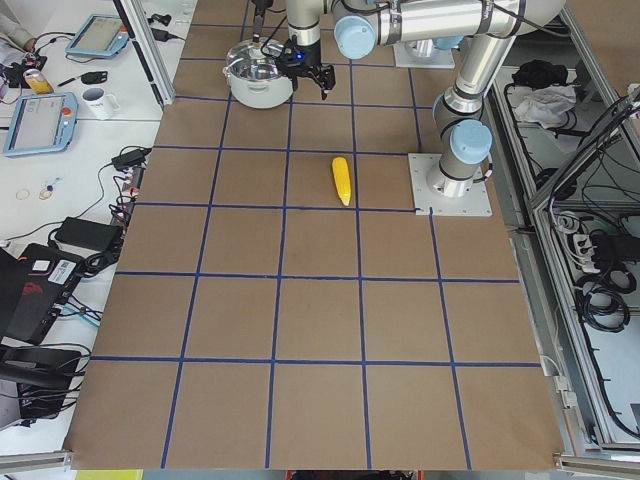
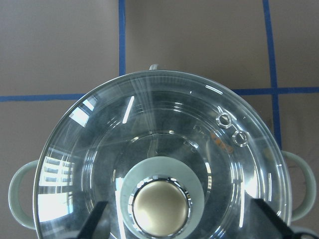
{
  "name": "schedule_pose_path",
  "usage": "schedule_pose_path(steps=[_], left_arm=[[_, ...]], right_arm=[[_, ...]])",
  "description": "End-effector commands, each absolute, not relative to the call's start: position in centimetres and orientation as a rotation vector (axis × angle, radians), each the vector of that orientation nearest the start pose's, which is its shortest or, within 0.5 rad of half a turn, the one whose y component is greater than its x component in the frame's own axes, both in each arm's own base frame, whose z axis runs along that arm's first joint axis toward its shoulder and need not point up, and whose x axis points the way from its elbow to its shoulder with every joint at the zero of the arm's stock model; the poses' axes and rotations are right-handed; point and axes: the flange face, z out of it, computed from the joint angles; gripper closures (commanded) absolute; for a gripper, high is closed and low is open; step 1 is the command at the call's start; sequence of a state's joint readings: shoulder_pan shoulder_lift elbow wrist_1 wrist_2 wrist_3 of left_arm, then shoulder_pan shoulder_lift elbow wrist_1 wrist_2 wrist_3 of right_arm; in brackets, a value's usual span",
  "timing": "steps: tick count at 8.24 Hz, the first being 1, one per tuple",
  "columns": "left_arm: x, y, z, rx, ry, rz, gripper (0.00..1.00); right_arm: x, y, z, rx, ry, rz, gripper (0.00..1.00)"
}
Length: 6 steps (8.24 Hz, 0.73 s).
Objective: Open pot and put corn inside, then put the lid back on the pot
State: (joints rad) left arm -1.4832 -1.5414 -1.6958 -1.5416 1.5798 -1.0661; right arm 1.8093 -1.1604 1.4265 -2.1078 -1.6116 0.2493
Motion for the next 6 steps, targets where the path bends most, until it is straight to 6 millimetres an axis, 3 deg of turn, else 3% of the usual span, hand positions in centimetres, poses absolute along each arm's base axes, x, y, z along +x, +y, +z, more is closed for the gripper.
schedule_pose_path(steps=[1, 3, 5, 6], left_arm=[[-6.7, -46.4, 42.1, -1.847, 2.457, 0.142, 0.0], [-5.5, -45.2, 39.5, -2.026, 2.275, 0.217, 0.0], [-4.1, -44.7, 38.3, -2.068, 2.219, 0.25, 0.0], [-3.4, -44.6, 37.1, -2.085, 2.19, 0.275, 0.0]], right_arm=[[29.7, -61.9, 34.6, 0.048, 3.09, -0.384, 0.0], [29.7, -62.1, 34.3, 0.05, 3.087, -0.393, 0.03], [29.8, -62.1, 34.2, 0.048, 3.087, -0.387, 0.19], [29.8, -62.1, 34.3, 0.05, 3.085, -0.389, 0.37]])
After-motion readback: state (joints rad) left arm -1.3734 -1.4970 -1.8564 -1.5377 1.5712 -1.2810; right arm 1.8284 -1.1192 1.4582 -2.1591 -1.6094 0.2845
